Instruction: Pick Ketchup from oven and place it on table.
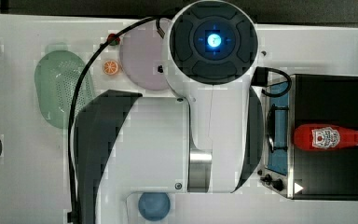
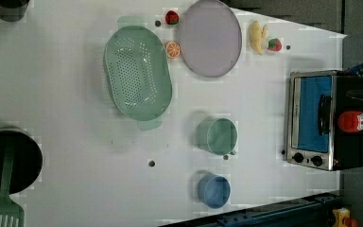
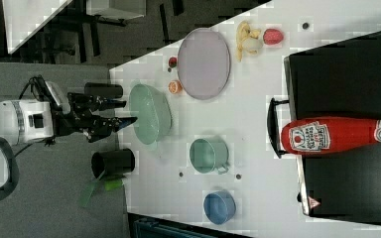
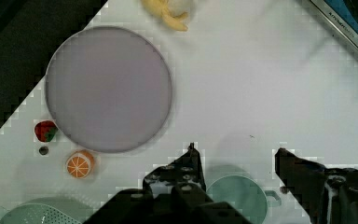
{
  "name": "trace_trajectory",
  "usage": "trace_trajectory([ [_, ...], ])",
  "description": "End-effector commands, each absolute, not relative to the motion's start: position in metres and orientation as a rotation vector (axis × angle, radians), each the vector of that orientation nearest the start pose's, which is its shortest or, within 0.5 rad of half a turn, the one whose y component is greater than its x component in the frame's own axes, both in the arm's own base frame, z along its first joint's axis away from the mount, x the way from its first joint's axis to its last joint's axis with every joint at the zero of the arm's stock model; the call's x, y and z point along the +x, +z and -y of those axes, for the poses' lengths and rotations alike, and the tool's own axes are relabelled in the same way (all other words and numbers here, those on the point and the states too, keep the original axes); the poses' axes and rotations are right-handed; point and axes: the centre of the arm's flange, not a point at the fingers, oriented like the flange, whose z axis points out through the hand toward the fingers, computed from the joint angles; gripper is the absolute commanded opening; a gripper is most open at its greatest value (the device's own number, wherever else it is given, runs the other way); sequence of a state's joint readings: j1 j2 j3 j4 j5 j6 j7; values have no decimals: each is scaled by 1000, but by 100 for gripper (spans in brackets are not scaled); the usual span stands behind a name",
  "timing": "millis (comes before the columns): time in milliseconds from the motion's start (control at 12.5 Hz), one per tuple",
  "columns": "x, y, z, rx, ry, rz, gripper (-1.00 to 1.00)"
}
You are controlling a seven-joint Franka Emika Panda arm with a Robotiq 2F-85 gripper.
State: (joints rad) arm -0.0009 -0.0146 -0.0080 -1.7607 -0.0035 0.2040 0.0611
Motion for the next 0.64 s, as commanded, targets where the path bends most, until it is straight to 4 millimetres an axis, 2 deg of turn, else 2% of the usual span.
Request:
trace_trajectory([
  [80, 392, 625, 14, -2864, 6, -1272, 58],
  [160, 393, 624, 17, -2859, 9, -1278, 84],
  [240, 394, 623, 21, -2852, 11, -1287, 100],
  [640, 411, 590, 93, -2727, 116, -1469, 100],
])
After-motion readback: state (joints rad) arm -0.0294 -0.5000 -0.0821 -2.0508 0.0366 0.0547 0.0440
